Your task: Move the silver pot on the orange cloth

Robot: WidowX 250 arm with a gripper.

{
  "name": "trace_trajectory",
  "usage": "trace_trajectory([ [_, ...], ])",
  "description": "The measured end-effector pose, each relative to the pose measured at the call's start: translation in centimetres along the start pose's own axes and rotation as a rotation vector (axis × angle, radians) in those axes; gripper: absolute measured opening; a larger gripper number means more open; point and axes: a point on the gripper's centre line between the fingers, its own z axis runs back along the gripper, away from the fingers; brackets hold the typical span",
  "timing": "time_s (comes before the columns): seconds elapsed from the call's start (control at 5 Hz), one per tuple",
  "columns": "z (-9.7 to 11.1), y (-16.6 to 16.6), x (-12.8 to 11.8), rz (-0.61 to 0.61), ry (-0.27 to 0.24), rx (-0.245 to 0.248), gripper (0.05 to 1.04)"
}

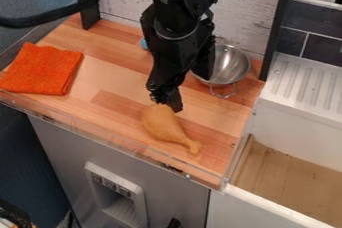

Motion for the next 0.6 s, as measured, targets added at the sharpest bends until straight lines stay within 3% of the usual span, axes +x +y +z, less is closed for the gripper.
trace_trajectory([
  [0.2, -0.7, 0.4, 0.0, 0.003, 0.002, 0.026, 1.001],
  [0.4, -2.6, 0.4, 1.5, 0.013, -0.038, 0.047, 1.001],
  [0.6, -3.6, -0.8, 3.6, 0.019, -0.062, 0.018, 1.001],
])
